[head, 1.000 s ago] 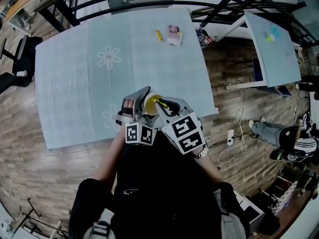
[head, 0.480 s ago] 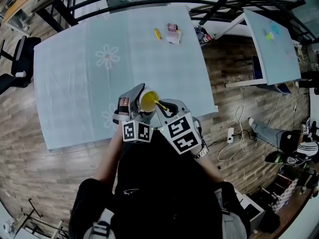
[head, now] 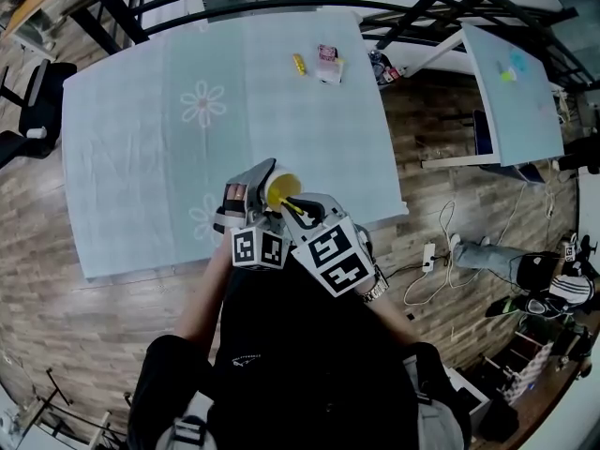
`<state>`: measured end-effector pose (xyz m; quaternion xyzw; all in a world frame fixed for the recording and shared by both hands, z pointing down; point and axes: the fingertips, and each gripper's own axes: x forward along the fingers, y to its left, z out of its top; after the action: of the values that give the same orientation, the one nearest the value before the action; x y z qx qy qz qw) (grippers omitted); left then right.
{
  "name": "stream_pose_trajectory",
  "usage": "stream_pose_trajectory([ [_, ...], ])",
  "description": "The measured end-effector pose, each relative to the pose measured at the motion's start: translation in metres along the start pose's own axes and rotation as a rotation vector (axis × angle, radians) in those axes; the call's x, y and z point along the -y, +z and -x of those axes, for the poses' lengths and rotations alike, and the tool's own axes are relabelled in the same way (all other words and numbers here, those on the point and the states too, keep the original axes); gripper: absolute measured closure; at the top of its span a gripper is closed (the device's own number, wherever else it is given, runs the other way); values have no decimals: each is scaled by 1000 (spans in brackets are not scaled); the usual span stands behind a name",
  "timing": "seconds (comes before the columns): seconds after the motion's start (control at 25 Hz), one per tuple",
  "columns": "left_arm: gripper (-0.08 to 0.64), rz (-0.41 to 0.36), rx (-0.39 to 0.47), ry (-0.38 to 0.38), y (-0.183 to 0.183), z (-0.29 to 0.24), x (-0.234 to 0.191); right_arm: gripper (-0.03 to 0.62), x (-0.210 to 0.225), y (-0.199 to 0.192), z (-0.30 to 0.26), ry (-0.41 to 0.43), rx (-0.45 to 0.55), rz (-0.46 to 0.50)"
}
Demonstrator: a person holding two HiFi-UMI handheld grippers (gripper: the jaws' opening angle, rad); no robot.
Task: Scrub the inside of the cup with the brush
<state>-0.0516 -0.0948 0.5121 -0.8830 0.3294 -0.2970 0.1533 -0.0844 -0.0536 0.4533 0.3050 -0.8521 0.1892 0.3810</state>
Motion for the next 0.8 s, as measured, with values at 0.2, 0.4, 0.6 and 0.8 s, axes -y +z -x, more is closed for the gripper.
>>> stream_pose_trajectory([
  [0.2, 130, 2, 13, -18, 2, 0, 7, 554, 9, 6, 0, -15, 26, -32],
  [0.4, 130, 43, 19, -21, -3, -2, 7, 554, 25, 3, -1, -62, 34, -58],
  [0.6, 130, 184, 11, 7, -20, -9, -1, 554, 33, -1, 4, -101, 56, -81],
  [0.8, 130, 289, -18, 46, -44, -19, -8, 554, 40, 2, 8, -125, 106, -130],
])
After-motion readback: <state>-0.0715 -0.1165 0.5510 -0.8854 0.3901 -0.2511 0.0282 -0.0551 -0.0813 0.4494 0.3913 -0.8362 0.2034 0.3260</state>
